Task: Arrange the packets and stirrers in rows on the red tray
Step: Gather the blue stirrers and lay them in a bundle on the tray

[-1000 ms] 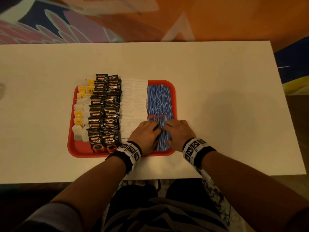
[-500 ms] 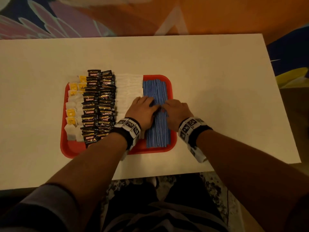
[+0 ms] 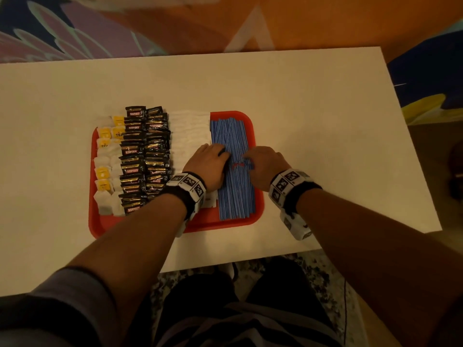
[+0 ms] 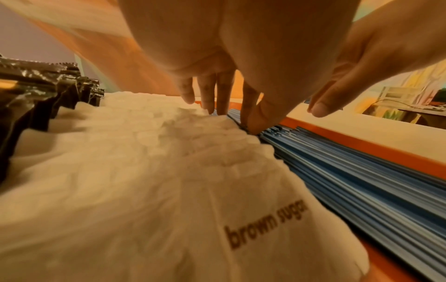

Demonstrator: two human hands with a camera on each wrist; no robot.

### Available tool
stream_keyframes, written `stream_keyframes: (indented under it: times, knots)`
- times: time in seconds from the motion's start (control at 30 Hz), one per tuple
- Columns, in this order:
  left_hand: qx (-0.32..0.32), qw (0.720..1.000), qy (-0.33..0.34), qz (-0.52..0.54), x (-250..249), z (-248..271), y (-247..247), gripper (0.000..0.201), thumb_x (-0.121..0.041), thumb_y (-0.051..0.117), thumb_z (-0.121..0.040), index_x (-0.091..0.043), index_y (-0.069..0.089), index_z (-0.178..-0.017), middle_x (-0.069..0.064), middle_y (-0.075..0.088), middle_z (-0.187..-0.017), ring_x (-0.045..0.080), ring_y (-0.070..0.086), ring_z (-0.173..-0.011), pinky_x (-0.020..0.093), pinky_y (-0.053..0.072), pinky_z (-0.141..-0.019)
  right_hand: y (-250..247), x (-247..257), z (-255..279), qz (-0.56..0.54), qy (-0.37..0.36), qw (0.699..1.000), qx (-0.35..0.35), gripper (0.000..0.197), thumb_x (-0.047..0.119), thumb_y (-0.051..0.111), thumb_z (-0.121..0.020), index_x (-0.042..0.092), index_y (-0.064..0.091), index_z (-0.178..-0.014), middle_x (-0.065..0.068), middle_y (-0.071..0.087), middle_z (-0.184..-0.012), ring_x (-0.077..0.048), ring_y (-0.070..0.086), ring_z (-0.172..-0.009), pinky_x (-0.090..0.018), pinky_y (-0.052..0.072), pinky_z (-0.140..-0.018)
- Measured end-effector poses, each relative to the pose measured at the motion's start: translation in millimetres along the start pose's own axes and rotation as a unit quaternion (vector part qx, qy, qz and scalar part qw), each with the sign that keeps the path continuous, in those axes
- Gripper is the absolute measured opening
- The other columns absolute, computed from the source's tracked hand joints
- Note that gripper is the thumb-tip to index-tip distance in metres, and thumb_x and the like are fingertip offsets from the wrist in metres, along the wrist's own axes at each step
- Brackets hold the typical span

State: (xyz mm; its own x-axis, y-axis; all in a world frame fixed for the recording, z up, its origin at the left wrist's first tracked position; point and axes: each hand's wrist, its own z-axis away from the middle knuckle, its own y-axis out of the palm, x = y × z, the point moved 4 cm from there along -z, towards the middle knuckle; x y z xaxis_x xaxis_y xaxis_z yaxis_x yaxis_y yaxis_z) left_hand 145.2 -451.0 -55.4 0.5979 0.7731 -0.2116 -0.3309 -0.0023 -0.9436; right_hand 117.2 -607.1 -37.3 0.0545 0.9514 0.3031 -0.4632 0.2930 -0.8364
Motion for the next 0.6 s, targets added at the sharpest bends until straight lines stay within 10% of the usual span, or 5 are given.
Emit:
stream_keyframes:
  times: [0.3, 0.4, 0.6]
  knots:
    - [-0.161, 0.935, -0.210, 0.234, 34.8, 57.7, -40.3, 0.040, -0.013, 0.054, -0.094, -0.011, 0.058, -0.134, 0.011, 0.052, -0.142, 0.029, 0.049, -0.130, 0.037, 0.038, -0.111, -16.5, -14.6, 27.5, -0.202, 0.138, 0.970, -0.003, 0.042, 0.024, 0.065, -0.089, 0.018, 0.054, -0.129, -0.005, 0.062, -0.125, -0.021, 0.058, -0.111, -0.020, 0.039, -0.084]
    - [-0.242, 0.838, -0.365, 0.326, 64.5, 102.4, -48.4, 0.031, -0.013, 0.057, -0.095, -0.011, 0.065, -0.125, 0.007, 0.063, -0.128, 0.025, 0.058, -0.119, 0.028, 0.042, -0.100, -13.5, -19.1, 34.1, -0.259, 0.196, 0.946, -0.003, 0.043, 0.027, 0.065, -0.088, 0.018, 0.053, -0.129, 0.001, 0.065, -0.104, -0.015, 0.057, -0.093, -0.022, 0.041, -0.079]
    - [-0.269, 0.640, -0.627, 0.353, 112.6, 217.2, -9.1, 0.033, -0.018, 0.055, -0.092, -0.015, 0.068, -0.121, 0.013, 0.065, -0.128, 0.034, 0.058, -0.119, 0.034, 0.045, -0.098, 22.3, -26.5, 48.2, -0.372, 0.272, 0.887, 0.030, 0.051, 0.030, 0.071, -0.077, 0.022, 0.053, -0.125, -0.008, 0.064, -0.117, -0.026, 0.063, -0.101, -0.044, 0.054, -0.092]
